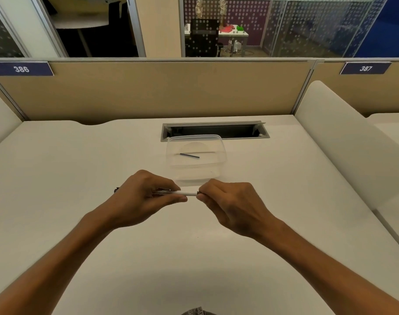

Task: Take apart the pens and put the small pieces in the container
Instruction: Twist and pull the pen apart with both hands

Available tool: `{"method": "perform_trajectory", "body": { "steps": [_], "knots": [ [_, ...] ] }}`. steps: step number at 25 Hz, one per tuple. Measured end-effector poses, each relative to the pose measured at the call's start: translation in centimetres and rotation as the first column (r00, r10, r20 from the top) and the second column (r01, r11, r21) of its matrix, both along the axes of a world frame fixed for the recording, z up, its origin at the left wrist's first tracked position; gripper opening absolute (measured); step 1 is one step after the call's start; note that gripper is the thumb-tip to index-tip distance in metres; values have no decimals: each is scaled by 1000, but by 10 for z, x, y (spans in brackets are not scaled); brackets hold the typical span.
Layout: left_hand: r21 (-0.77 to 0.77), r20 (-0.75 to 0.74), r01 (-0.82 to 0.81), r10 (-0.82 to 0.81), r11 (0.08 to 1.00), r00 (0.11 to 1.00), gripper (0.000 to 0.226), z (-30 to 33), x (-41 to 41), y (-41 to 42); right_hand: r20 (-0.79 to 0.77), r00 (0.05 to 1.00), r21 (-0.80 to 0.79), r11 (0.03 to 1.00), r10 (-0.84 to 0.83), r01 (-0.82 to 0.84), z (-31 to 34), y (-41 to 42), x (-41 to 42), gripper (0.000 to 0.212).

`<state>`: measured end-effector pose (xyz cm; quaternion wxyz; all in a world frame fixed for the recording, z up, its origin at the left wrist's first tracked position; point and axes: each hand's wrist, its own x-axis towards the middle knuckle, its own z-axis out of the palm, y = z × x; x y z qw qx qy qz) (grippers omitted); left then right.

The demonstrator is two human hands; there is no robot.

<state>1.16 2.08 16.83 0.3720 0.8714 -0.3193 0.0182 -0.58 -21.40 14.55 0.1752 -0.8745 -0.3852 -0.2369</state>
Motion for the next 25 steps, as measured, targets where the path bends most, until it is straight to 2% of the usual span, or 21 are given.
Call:
{"method": "perform_trajectory", "body": {
  "steps": [2, 4, 5, 6, 7, 8, 9, 10, 11, 12, 14, 15, 16, 17, 19, 21, 23, 25],
  "knots": [
    [22, 79, -5, 3, 1000, 997, 29, 3, -2, -3, -87, 996, 98, 995, -2, 10, 0, 2, -2, 26],
    [107, 240, -22, -4, 994, 971, 26, 8, -4, -6, -346, 937, 287, 956, 48, 57, 0, 5, -5, 28],
    [169, 317, -33, -22, 985, 948, 24, 11, -6, -7, -541, 830, 411, 903, 134, 123, 0, 7, -6, 32],
    [233, 378, -45, -48, 971, 925, 22, 12, -8, -8, -715, 646, 515, 826, 267, 229, 3, 8, -7, 37],
    [289, 421, -54, -76, 956, 904, 20, 12, -9, -10, -814, 426, 551, 757, 395, 352, 6, 9, -7, 41],
    [328, 448, -60, -100, 943, 889, 19, 11, -10, -11, -839, 243, 542, 707, 486, 454, 9, 8, -8, 43],
    [346, 455, -57, -114, 936, 883, 18, 11, -11, -12, -840, 144, 515, 686, 524, 514, 9, 7, -7, 44],
    [344, 446, -48, -118, 938, 887, 18, 10, -11, -12, -843, 113, 497, 685, 525, 533, 9, 6, -7, 44],
    [326, 432, -39, -112, 945, 895, 18, 10, -10, -12, -853, 148, 499, 698, 500, 513, 9, 6, -8, 44],
    [300, 416, -36, -97, 953, 904, 20, 10, -10, -12, -857, 244, 515, 717, 455, 470, 9, 8, -8, 43],
    [245, 384, -43, -56, 968, 921, 23, 10, -8, -11, -772, 572, 526, 785, 278, 328, 6, 11, -11, 39],
    [220, 368, -49, -37, 974, 929, 25, 10, -8, -11, -646, 751, 466, 850, 135, 248, 4, 11, -12, 35],
    [195, 348, -52, -19, 979, 937, 27, 9, -7, -10, -475, 880, 356, 916, 7, 184, 3, 9, -12, 30],
    [170, 321, -53, -5, 984, 947, 30, 9, -7, -9, -306, 950, 247, 959, -61, 141, 4, 6, -11, 28],
    [120, 247, -42, 11, 992, 969, 35, 8, -6, -7, -96, 994, 109, 992, -59, 69, 5, 2, -7, 26],
    [79, 179, -17, 3, 997, 984, 37, 7, -5, -5, -13, 1000, 72, 997, -22, 23, 5, -2, -3, 27],
    [75, 185, -1, -13, 997, 983, 35, 7, -5, -7, -32, 999, 89, 996, -8, 11, 5, -3, -4, 28],
    [101, 267, -11, -16, 995, 964, 33, 10, -5, -9, -157, 988, 179, 984, 3, 26, 4, 0, -7, 26]
  ]
}}
